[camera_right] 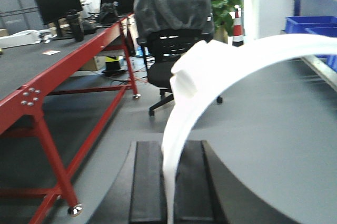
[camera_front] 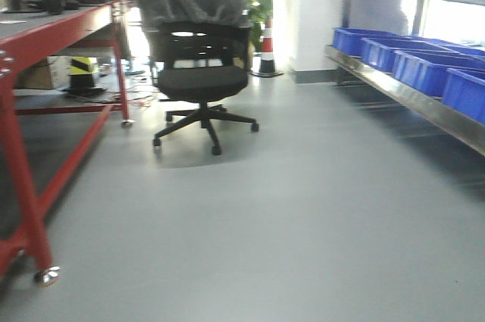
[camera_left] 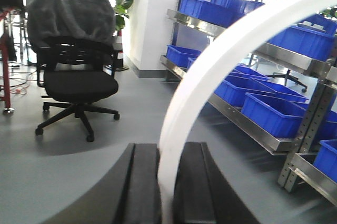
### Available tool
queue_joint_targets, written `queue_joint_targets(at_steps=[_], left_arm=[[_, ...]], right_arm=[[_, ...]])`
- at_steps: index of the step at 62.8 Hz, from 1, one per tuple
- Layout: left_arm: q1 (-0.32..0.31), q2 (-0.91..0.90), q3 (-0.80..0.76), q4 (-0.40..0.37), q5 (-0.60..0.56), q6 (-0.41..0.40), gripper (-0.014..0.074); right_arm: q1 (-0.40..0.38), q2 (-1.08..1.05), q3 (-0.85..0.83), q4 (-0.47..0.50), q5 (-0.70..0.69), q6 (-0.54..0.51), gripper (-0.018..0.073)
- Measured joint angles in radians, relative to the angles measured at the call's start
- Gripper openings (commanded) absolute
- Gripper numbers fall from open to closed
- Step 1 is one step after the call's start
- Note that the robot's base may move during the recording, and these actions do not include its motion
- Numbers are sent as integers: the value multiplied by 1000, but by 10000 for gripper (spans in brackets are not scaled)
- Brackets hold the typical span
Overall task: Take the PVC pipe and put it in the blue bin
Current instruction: 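Drive the base toward the steel shelf of blue bins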
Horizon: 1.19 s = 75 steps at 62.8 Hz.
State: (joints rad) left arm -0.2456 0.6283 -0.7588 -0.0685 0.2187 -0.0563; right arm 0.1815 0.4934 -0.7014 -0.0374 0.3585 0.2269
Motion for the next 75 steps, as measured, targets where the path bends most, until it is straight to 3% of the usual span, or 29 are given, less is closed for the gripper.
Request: queue_joint_targets(at_steps=[75], left_arm=[[0, 0, 0, 0, 0, 0, -111]], right_arm=[[0, 0, 0, 0, 0, -2, -169]])
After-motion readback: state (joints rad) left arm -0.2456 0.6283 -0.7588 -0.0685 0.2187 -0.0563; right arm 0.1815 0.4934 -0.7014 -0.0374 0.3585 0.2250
